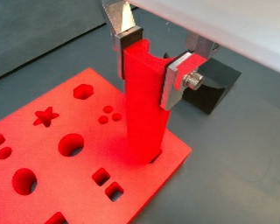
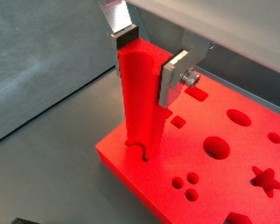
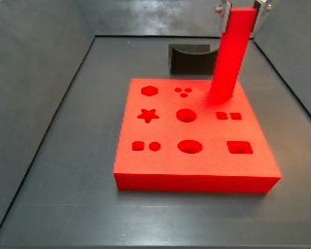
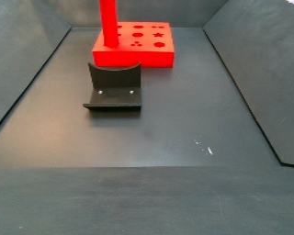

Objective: Insert the arch object.

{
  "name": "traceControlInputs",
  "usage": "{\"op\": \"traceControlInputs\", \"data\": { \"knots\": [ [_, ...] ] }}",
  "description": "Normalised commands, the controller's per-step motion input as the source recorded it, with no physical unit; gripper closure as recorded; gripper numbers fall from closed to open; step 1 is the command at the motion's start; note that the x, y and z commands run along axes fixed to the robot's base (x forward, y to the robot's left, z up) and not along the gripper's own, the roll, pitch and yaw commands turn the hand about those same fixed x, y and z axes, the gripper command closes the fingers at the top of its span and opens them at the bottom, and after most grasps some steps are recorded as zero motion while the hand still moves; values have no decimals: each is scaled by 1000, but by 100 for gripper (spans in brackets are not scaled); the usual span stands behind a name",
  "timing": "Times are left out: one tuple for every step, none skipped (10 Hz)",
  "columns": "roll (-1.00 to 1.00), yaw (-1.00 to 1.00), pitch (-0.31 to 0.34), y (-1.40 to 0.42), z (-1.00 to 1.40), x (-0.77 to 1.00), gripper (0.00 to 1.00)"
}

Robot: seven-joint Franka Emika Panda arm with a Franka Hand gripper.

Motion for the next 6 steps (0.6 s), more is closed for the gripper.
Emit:
{"op": "traceControlInputs", "data": {
  "knots": [
    [157,0,16,0,-91,334,100],
    [166,0,17,0,-120,300,100],
    [116,0,27,0,-111,171,100],
    [91,0,21,0,-120,100,100],
    [77,0,17,-17,-106,0,100],
    [87,-29,21,-29,-83,0,100]
  ]
}}
